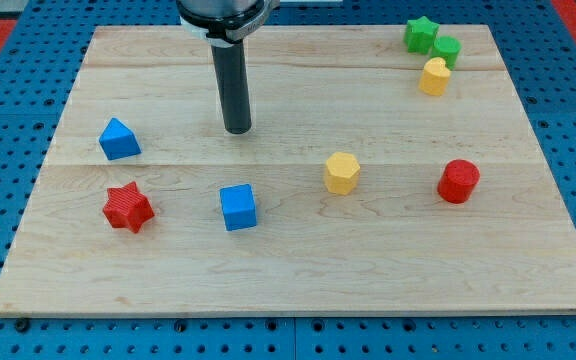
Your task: Move your arm to the blue triangle
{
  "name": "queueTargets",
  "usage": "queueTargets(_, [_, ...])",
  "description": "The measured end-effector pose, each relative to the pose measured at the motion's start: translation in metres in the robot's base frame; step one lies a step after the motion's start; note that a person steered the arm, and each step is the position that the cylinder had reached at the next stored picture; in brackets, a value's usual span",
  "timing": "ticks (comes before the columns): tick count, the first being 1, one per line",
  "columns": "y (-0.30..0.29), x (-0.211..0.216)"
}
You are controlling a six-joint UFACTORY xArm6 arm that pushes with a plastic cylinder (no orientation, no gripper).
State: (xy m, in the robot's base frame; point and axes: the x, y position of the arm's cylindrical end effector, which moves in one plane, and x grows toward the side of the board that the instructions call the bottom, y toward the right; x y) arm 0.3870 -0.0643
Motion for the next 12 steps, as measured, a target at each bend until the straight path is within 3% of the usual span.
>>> queueTargets(3, [-0.026,-0.038])
queueTargets(5, [-0.150,-0.038])
queueTargets(8, [-0.189,-0.023])
queueTargets(12, [-0.190,0.020])
